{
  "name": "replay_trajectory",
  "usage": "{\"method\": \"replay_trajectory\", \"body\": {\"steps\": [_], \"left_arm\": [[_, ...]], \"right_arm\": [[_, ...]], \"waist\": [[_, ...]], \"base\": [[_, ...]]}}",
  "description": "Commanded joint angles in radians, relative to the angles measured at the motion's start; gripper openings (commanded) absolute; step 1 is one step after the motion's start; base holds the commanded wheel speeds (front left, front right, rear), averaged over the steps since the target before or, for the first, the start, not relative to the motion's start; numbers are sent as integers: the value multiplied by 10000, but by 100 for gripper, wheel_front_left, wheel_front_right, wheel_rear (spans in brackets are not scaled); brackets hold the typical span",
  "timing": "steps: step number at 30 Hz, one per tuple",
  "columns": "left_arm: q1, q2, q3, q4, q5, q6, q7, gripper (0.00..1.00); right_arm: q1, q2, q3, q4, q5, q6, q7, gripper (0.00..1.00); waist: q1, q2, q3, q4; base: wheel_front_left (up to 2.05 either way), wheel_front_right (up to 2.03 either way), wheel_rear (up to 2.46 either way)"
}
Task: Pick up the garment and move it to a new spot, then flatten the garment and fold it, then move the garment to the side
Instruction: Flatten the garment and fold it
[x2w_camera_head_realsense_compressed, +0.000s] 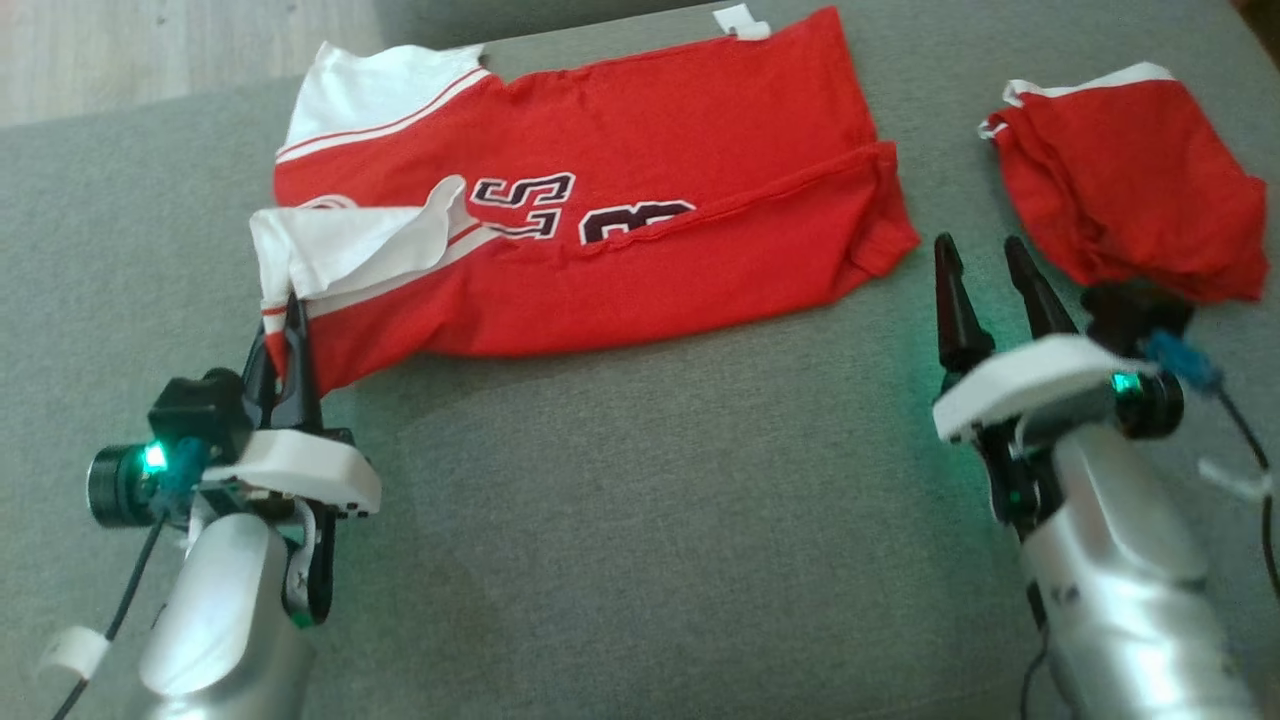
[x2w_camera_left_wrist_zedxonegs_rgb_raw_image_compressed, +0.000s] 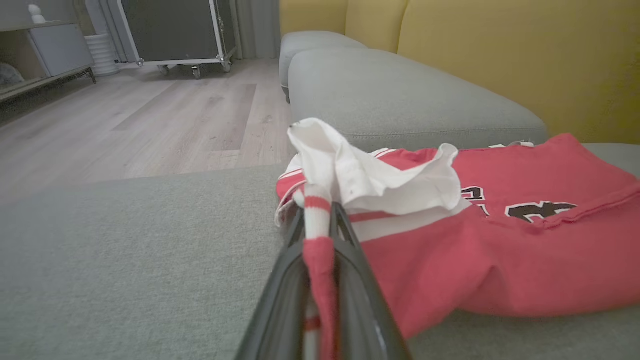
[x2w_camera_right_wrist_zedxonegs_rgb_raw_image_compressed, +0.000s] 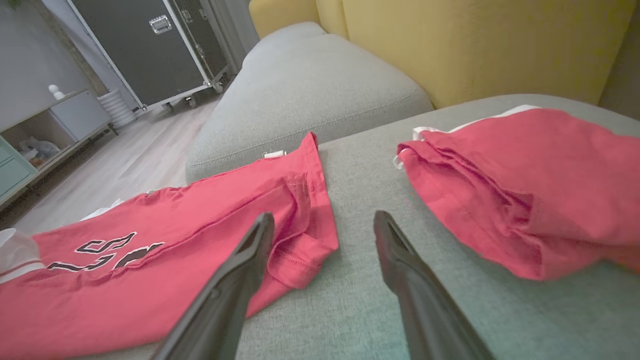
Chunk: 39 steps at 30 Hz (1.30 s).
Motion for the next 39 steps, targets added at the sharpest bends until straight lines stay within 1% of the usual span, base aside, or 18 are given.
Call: {"method": "replay_trajectory", "body": {"steps": [1, 2, 5, 8, 11, 14, 18, 19, 20, 25, 28, 30, 33, 39], "left_arm": [[-486, 209, 208, -423, 144, -26, -202, 0], [-486, 209, 208, -423, 144, -26, -202, 0], [-581, 146, 38, -566, 185, -130, -335, 0], [-678, 80, -174, -614, 229, -272, -391, 0], [-785, -26, -382, -611, 277, -355, -414, 0], [-896, -126, -548, -554, 303, -412, -432, 0], [-970, -153, -664, -320, 311, -416, -346, 0], [-981, -145, -685, -251, 315, -409, -317, 0], [-993, -133, -696, -184, 313, -407, -308, 0], [-982, -18, -627, 227, 249, -314, -325, 0], [-862, 60, -525, 517, 144, -258, -371, 0], [-716, 100, -447, 708, 57, -218, -421, 0], [-442, 129, -393, 920, -52, -204, -505, 0], [362, 186, -319, 1126, -283, -186, -575, 0]], "right_arm": [[-638, 55, 153, 207, 103, -9, 234, 100], [-638, 55, 153, 207, 103, -9, 234, 100], [-1443, 55, 224, 1383, 503, -9, 726, 100], [-2250, 55, 285, 2681, 563, -9, 1083, 100], [-2999, 55, 102, 4050, 43, -9, 1165, 100], [-3625, 55, -108, 5125, -338, -9, 1093, 100], [-4099, 55, -243, 5794, -808, -9, 1122, 100], [-4167, 55, -260, 5858, -919, -9, 1140, 96], [-4233, 55, -277, 5900, -1053, -9, 1104, 0], [-4434, 55, -471, 5991, -1728, -9, 881, 0], [-4408, 55, -677, 6008, -1923, -9, 728, 0], [-4309, 55, -657, 6013, -1810, -9, 670, 0], [-4046, 55, -309, 5971, -1539, -9, 558, 0], [-3054, 55, 280, 5683, -996, -9, 39, 0]], "waist": [[0, -1, 63, 92], [0, -1, 63, 92], [0, -1, 126, 233], [0, -1, 177, 390], [0, -1, 227, 578], [0, -1, 277, 777], [0, -1, 302, 927], [0, -1, 309, 947], [0, -1, 315, 961], [0, -1, 200, 903], [0, -1, -35, 803], [0, -1, -242, 739], [0, -1, -595, 662], [0, -1, -1463, 443]], "base": [[0, 0, 0], [0, 0, 0], [0, 0, 0], [0, 0, 0], [0, 0, 0], [0, 0, 0], [0, 0, 0], [0, 0, 0], [0, 0, 0], [0, 0, 0], [0, 0, 0], [0, 0, 0], [0, 0, 0], [0, 0, 0]]}}
